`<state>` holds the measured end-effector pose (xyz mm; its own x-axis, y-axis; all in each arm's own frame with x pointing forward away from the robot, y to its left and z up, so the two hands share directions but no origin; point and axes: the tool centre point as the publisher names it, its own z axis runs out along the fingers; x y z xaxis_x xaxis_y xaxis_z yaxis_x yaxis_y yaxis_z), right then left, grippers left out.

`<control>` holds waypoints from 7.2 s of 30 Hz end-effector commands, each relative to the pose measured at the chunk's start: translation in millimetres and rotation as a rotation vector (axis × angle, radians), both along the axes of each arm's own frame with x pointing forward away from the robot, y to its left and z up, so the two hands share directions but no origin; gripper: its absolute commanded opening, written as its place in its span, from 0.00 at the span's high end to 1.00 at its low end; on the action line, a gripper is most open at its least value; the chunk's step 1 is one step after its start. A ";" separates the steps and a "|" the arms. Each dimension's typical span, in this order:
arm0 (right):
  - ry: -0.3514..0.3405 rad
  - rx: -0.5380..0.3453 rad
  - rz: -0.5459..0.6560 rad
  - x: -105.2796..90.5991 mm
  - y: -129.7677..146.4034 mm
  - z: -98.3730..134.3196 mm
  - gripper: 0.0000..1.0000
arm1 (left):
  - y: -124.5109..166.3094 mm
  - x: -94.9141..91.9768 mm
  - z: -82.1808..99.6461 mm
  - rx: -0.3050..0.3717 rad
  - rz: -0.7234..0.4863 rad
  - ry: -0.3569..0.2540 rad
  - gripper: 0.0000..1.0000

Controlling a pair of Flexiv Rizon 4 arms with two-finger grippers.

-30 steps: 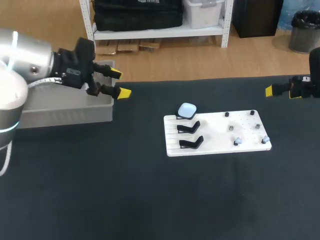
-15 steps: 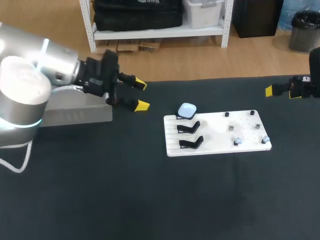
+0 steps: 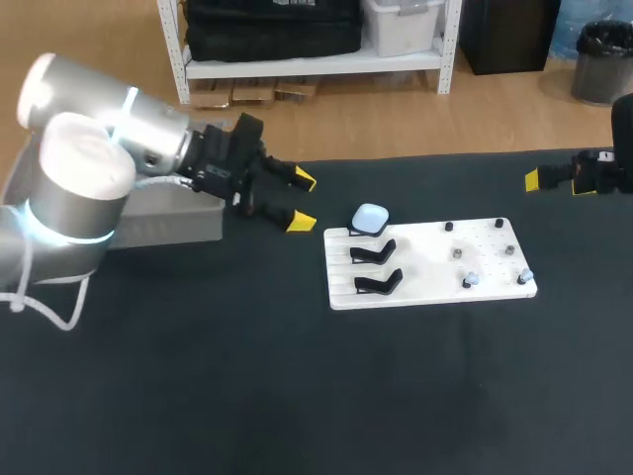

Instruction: Pick up each earbud case from the left stands, insert the matching earbuds, close the lid, and place the case in the box.

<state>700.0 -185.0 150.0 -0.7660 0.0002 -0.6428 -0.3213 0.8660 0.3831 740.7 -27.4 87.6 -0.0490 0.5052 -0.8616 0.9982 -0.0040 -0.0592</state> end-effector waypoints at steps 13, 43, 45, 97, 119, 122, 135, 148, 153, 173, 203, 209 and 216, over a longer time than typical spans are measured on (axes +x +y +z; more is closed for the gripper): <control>0.000 0.000 0.000 0.0 0.0 0.0 0.00 | -35.7 20.2 -34.0 0.014 -0.120 0.089 0.00; 0.000 0.000 0.000 0.0 0.0 0.0 0.00 | -69.5 38.9 -62.6 0.028 -0.082 0.041 0.52; 0.000 0.000 0.000 0.0 0.0 0.0 0.00 | -70.8 38.8 -63.6 0.028 -0.083 0.042 0.55; 0.000 0.000 0.000 0.0 0.0 0.0 0.00 | -74.2 27.3 -66.4 -0.073 -0.001 0.037 1.00; 0.000 0.000 0.000 0.0 0.0 0.0 0.00 | -67.2 -24.5 37.1 -0.414 0.039 -0.029 1.00; 0.000 0.000 0.000 0.0 0.0 0.0 0.00 | -67.2 -24.5 37.1 -0.414 0.039 -0.029 1.00; 0.000 0.000 0.000 0.0 0.0 0.0 0.00 | -67.2 -24.5 37.1 -0.414 0.039 -0.029 1.00; 0.000 0.000 0.000 0.0 0.0 0.0 0.00 | -81.8 -40.9 44.6 -0.437 0.010 -0.087 1.00; 0.008 0.006 0.007 -5.3 2.9 -1.1 0.00 | -96.5 -46.9 43.8 -0.447 -0.030 -0.105 1.00; -0.058 -0.044 0.230 -71.2 93.1 23.9 0.00 | -104.7 -59.7 35.7 -0.493 -0.028 -0.091 1.00; 0.037 -0.071 0.283 -61.7 173.9 5.9 0.00 | -103.2 -64.4 29.5 -0.490 -0.019 -0.073 1.00; 0.054 -0.073 0.285 -54.2 181.4 -1.2 0.00 | -103.2 -64.4 29.5 -0.490 -0.019 -0.073 1.00; 0.066 -0.078 0.282 -47.5 185.3 -8.1 0.00 | -103.2 -64.4 29.5 -0.490 -0.019 -0.073 1.00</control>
